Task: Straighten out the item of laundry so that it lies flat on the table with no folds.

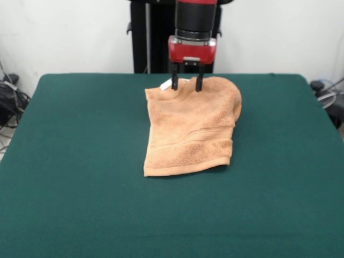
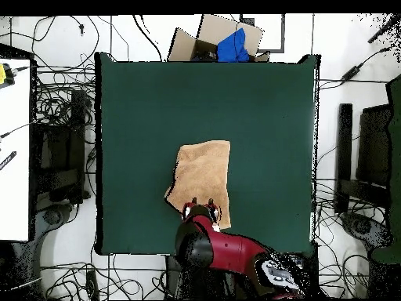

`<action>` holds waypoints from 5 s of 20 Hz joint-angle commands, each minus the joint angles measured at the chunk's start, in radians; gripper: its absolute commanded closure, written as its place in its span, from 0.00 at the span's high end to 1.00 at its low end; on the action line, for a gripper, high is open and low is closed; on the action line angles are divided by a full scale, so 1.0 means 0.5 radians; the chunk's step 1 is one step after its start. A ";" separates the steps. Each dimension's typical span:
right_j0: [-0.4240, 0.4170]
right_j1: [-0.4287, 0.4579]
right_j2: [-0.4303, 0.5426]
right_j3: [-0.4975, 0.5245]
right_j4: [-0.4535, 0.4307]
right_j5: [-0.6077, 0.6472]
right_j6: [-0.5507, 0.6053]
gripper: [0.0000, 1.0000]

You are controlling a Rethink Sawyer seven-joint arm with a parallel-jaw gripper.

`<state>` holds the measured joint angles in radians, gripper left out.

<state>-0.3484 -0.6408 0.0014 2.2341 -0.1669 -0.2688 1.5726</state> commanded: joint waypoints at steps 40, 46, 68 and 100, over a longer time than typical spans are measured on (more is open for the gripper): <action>0.289 0.031 0.208 0.001 0.372 0.087 0.500 1.00; 0.349 0.028 0.200 0.026 0.418 0.077 0.539 1.00; 0.439 -0.076 0.235 0.115 0.520 0.129 0.570 1.00; 0.338 -0.126 0.228 0.029 0.508 0.246 0.484 1.00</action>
<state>-0.2138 -0.7889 0.0870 2.3278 0.0321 -0.0859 1.5737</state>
